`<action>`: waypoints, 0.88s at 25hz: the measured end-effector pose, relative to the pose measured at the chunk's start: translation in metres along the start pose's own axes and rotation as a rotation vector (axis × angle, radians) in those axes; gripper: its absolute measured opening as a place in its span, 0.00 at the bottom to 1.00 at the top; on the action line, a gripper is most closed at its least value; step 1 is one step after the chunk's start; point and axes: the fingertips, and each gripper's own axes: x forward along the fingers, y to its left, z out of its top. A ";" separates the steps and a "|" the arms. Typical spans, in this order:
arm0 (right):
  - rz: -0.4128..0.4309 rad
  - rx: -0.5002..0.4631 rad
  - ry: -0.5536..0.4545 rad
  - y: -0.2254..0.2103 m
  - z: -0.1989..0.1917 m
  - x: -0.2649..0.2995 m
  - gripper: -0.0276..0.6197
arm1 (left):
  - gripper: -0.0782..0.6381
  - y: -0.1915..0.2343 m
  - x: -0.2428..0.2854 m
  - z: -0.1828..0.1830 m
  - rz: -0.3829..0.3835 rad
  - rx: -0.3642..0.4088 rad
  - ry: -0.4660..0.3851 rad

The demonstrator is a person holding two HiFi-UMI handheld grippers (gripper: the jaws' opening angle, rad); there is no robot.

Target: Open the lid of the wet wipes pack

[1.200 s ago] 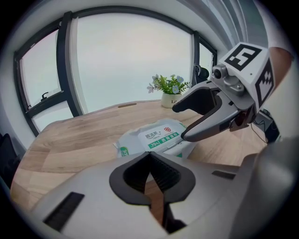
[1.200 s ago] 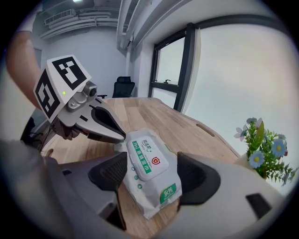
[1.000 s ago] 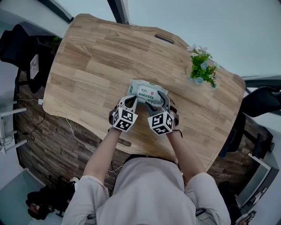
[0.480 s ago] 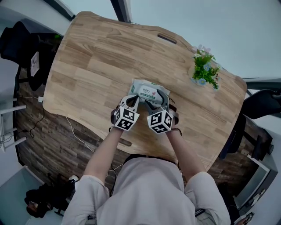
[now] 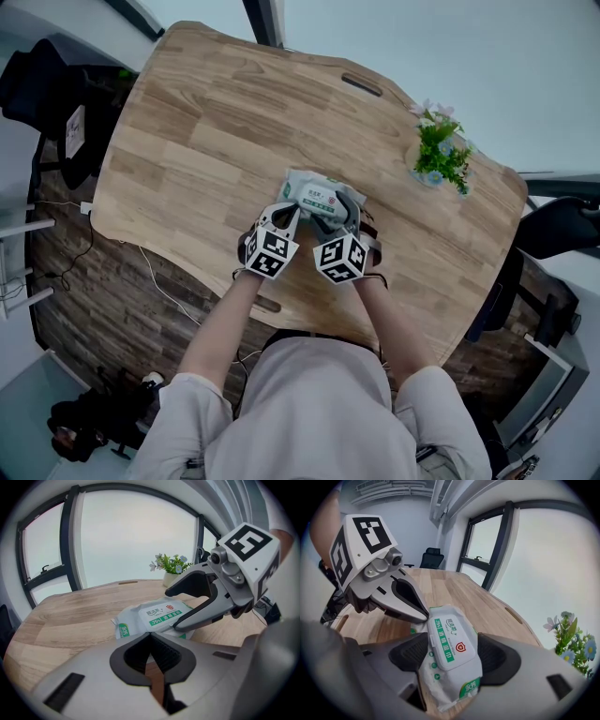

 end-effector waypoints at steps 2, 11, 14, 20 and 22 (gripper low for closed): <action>-0.001 -0.004 0.005 0.000 -0.001 0.001 0.56 | 0.14 0.000 0.001 0.000 -0.001 -0.005 -0.003; -0.018 -0.022 0.047 -0.005 0.001 0.005 0.59 | 0.14 0.000 0.001 0.000 0.002 -0.018 -0.013; -0.030 -0.049 0.059 -0.004 0.003 0.004 0.59 | 0.14 0.000 0.000 0.000 -0.002 -0.021 -0.015; -0.054 -0.070 0.064 -0.005 0.006 0.001 0.58 | 0.14 0.000 0.001 0.000 -0.001 -0.002 -0.014; -0.059 -0.074 0.064 -0.005 0.008 -0.001 0.56 | 0.14 -0.001 0.001 0.000 -0.001 0.005 -0.013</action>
